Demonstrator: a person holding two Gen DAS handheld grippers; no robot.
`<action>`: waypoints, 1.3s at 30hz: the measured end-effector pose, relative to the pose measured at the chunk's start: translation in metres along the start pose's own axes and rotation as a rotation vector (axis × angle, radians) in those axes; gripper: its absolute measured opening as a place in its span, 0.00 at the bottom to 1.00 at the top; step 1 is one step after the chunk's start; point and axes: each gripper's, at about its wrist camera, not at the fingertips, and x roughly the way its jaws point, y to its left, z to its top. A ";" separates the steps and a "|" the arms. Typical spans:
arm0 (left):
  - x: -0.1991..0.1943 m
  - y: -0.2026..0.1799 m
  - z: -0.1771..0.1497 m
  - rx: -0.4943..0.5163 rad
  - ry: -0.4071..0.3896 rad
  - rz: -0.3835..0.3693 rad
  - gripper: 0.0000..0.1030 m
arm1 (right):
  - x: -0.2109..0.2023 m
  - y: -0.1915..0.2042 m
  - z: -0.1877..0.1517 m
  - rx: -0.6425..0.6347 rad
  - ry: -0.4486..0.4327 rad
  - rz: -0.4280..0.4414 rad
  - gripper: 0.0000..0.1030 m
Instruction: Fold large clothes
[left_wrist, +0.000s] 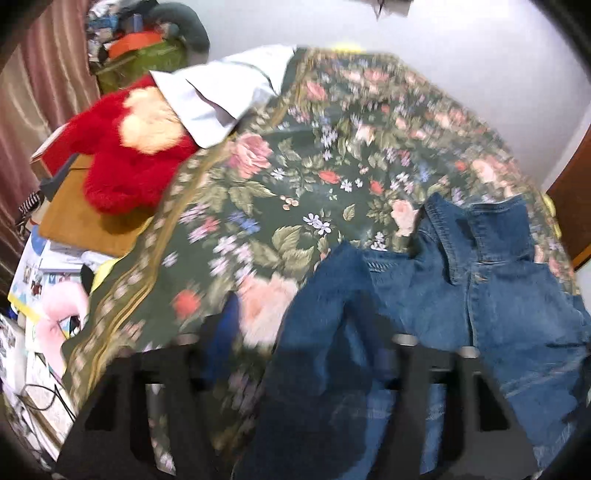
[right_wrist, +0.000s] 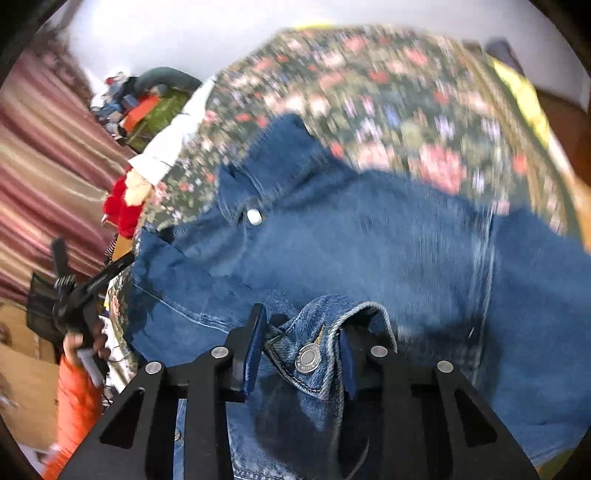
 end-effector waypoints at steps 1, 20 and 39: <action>0.011 -0.003 0.006 -0.002 0.031 0.016 0.18 | -0.006 0.004 0.003 -0.020 -0.022 -0.003 0.31; 0.036 -0.002 0.008 0.089 0.018 0.282 0.03 | 0.021 -0.054 0.015 -0.022 0.053 -0.166 0.39; -0.106 -0.120 -0.007 0.276 -0.213 0.049 0.82 | -0.143 -0.090 -0.036 0.091 -0.168 -0.267 0.91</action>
